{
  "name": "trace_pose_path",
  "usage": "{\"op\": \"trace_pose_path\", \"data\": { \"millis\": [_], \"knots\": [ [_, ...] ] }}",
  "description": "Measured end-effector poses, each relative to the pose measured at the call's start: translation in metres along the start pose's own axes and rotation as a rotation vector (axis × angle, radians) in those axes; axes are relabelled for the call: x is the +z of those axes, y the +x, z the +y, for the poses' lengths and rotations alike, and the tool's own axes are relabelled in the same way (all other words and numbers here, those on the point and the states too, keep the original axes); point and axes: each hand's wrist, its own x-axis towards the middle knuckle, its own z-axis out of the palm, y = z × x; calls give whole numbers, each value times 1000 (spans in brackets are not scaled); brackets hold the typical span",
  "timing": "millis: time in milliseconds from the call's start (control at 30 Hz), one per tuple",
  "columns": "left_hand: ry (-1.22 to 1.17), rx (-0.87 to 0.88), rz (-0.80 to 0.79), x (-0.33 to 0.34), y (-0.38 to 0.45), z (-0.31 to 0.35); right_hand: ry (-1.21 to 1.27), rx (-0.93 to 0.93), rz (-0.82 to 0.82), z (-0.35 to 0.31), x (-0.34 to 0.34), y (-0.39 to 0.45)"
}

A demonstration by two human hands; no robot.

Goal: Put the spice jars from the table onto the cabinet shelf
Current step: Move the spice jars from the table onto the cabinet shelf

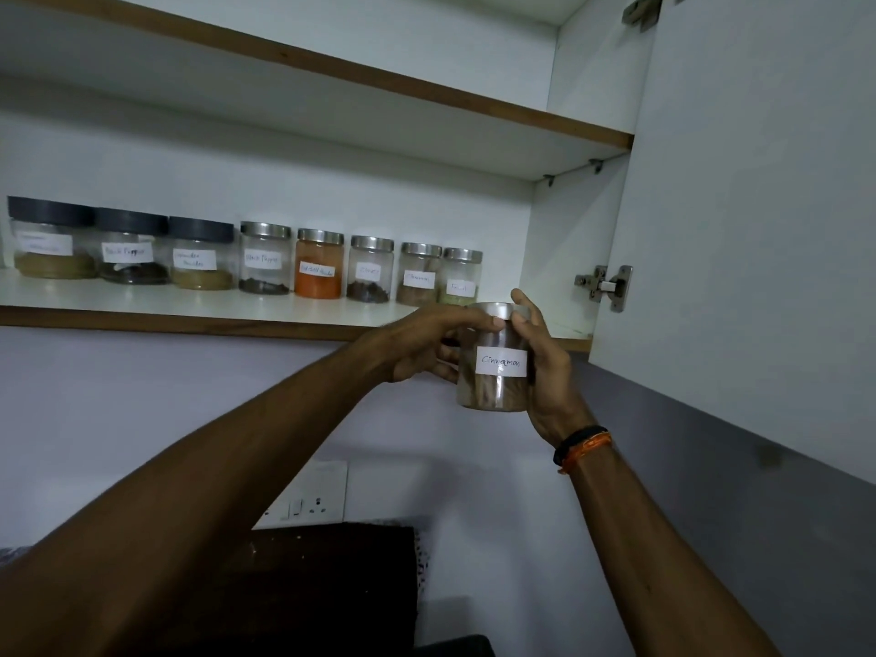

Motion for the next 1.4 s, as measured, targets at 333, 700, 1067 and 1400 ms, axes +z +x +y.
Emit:
{"op": "trace_pose_path", "data": {
  "millis": [333,700,1067,1400],
  "knots": [
    [-1,15,11,-7,17,19,-4,-45,-39,-13,-3,20],
    [45,120,123,-29,42,54,-254,-65,463,-16,-22,61],
    [106,28,200,-55,91,44,-1524,-44,250,21,-67,100],
    [97,50,87,-53,150,24,-1605,-236,218,29,-86,110]
  ]
}}
